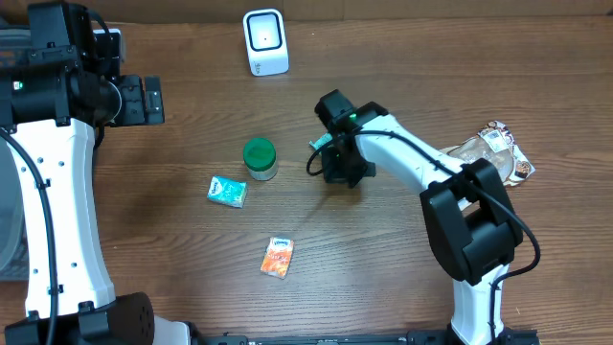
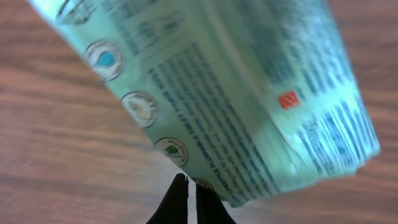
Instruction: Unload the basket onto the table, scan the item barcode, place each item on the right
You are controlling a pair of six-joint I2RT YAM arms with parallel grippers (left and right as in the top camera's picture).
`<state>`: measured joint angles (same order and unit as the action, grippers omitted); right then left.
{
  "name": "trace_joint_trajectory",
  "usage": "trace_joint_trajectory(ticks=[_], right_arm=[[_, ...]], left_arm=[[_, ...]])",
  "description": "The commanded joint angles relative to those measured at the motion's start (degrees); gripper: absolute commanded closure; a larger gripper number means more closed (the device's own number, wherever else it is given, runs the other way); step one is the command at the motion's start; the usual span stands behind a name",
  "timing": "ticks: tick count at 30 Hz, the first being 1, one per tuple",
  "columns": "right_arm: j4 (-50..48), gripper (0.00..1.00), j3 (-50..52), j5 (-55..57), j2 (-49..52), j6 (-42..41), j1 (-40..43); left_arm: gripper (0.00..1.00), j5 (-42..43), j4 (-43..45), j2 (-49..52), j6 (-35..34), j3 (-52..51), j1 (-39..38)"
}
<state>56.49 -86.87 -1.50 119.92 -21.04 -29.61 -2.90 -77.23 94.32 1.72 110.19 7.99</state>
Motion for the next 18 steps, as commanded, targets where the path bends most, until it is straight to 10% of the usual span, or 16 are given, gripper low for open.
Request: trace_joint_trajectory(ticks=[1,18], right_arm=[[-0.7,0.96,0.1,3.6,-0.3,4.9,1.9],[-3.6,0.96,-2.2,-0.2,-0.7,17.1,8.8]], left_arm=[[0.00,-0.5,-0.1,0.3,0.9,0.1,0.2],[0.00,-0.5,-0.1,0.3,0.9,0.1,0.2]])
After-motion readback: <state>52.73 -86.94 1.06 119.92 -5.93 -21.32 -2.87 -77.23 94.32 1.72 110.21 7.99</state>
